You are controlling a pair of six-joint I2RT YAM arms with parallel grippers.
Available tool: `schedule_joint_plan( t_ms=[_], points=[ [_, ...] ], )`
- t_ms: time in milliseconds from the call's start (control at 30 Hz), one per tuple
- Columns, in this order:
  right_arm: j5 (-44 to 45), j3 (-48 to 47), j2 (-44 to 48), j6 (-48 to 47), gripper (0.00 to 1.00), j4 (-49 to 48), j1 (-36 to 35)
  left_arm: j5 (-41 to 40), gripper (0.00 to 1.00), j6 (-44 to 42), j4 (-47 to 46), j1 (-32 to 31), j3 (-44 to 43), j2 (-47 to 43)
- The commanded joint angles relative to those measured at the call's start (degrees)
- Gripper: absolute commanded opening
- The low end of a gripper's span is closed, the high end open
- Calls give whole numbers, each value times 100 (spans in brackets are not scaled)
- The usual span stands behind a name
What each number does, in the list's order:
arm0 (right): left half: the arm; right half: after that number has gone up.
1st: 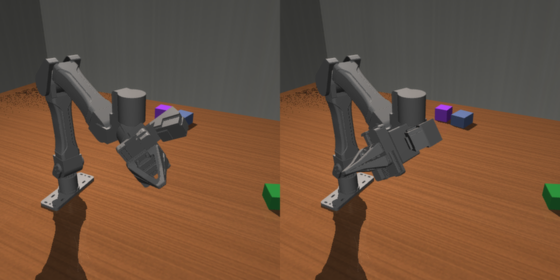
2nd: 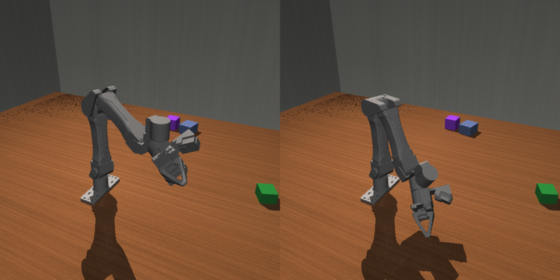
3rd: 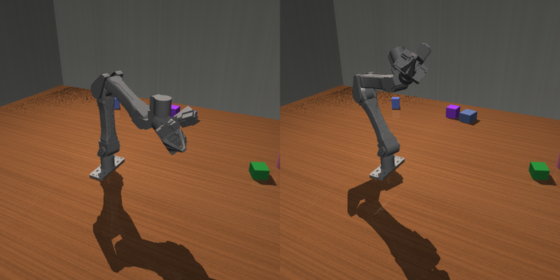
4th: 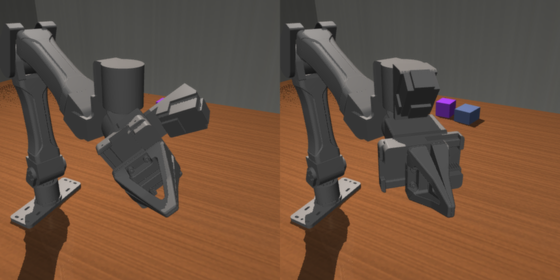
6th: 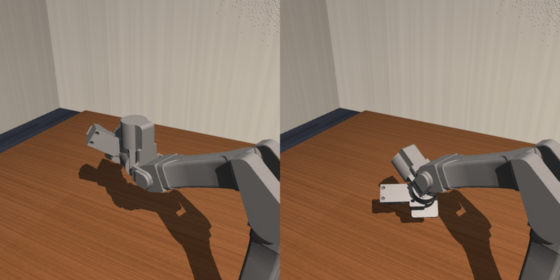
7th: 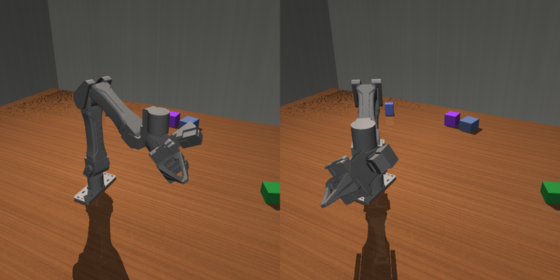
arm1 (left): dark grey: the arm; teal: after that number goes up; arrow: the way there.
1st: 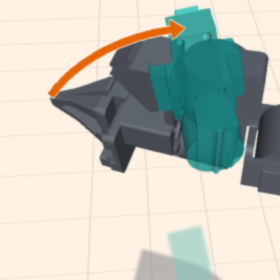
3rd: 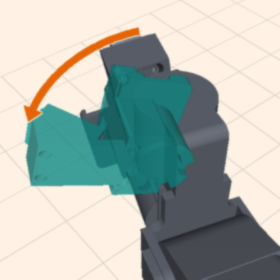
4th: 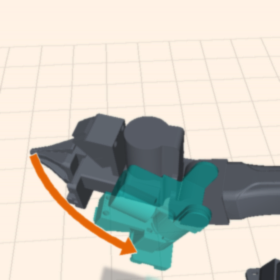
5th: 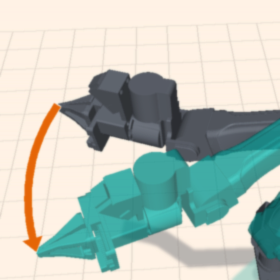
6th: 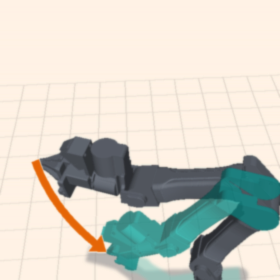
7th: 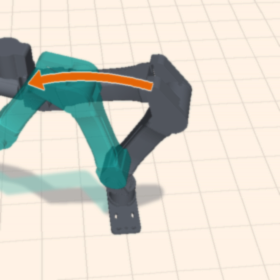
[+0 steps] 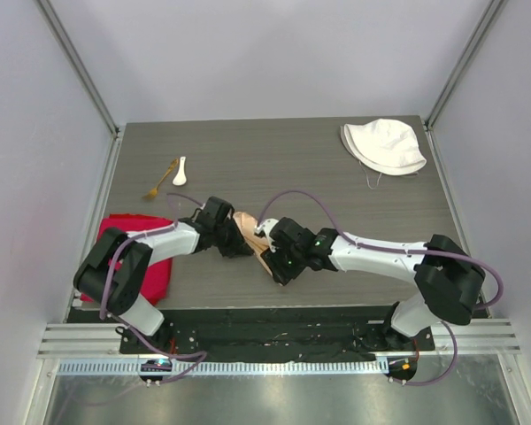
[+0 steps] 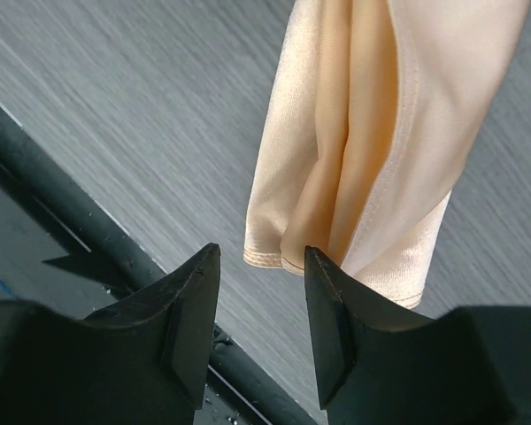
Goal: Fold the napkin into a case and place the utensils inside
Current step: Stuff the top corner of the smaller-rectangle-folded napkin into the folded napkin.
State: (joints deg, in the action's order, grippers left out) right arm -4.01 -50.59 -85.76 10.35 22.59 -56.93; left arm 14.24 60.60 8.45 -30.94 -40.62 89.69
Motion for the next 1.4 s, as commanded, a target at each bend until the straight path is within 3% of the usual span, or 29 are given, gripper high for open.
schedule_joint_plan(
  t_ms=[0, 133, 300, 567, 667, 900, 1167, 1367],
  points=[
    [375, -433, -81, -156, 49, 149, 6, -307, 15, -627, 148, 123, -445, 110],
    [743, -803, -213, -191, 49, 464, 6, -440, 15, -944, 525, 123, -622, 75],
    [937, -1058, -512, -270, 49, 711, -3, 349, 15, -787, 228, -78, -219, -627],
    [1263, -1006, -574, -420, 49, 896, 6, 756, 7, 1056, -1447, -351, 1133, -1217],
    [1122, -988, -600, -429, 49, 861, -3, 835, 5, 1558, -2117, -395, 1442, -1121],
    [1122, -865, -653, -437, 49, 773, 6, 800, 4, 1981, -2706, -685, 1469, -786],
    [1121, -681, -802, -385, 48, 598, -47, 545, 3, 2307, -2954, -896, 1557, -673],
    [1175, -672, -855, -314, 39, 492, -91, 466, 0, 2562, -3068, -1002, 1557, -347]
  ],
)
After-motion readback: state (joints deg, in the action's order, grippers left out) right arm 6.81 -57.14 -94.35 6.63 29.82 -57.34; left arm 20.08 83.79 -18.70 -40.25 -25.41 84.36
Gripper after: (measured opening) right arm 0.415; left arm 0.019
